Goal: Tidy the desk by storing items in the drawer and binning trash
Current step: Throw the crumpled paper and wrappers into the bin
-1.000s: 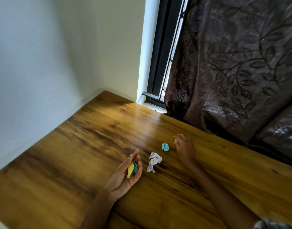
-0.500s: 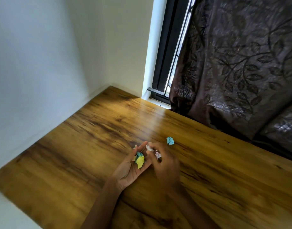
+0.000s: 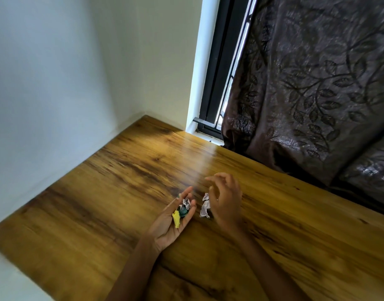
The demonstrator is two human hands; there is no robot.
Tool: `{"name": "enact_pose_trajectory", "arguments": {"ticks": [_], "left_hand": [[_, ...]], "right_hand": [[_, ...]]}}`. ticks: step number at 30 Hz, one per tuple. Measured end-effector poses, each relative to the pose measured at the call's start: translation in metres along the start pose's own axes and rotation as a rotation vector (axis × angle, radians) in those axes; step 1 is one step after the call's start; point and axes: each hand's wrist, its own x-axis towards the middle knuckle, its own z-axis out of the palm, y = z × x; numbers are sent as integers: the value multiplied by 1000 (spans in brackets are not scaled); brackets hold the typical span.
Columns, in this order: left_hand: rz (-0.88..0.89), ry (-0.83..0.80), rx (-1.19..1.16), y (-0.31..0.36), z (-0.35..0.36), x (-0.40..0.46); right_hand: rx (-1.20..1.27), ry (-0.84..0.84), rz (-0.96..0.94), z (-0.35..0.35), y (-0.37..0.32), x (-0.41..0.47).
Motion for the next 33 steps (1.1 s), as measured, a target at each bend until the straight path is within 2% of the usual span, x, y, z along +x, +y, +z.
{"name": "enact_pose_trajectory", "arguments": {"ticks": [4, 6, 9, 13, 15, 17, 20, 23, 28, 30, 33], "left_hand": [[-19, -29, -59, 0, -2, 1], [-28, -36, -74, 0, -1, 1], [-39, -30, -86, 0, -1, 3], [-47, -15, -86, 0, -3, 3], [-44, -4, -89, 0, -4, 3], [-38, -3, -81, 0, -2, 3], [-31, -5, -58, 0, 2, 2], [-22, -5, -20, 0, 4, -1], [13, 41, -57, -4, 3, 0], [38, 58, -43, -5, 1, 4], [52, 85, -21, -5, 0, 7]], "right_hand": [[-188, -289, 133, 4, 36, 18], [-211, -350, 122, 6, 50, 17], [-154, -313, 120, 3, 60, 14], [120, -203, 246, -10, 44, 15], [194, -112, 216, -17, 23, 11], [234, -91, 114, -20, -1, 2], [159, -184, -49, -10, -28, -15], [18, -190, -146, 6, -36, -23], [-73, -130, -187, 15, -38, -28], [-96, -183, -176, 14, -34, -27], [30, -255, -102, 6, -27, -23]]}}
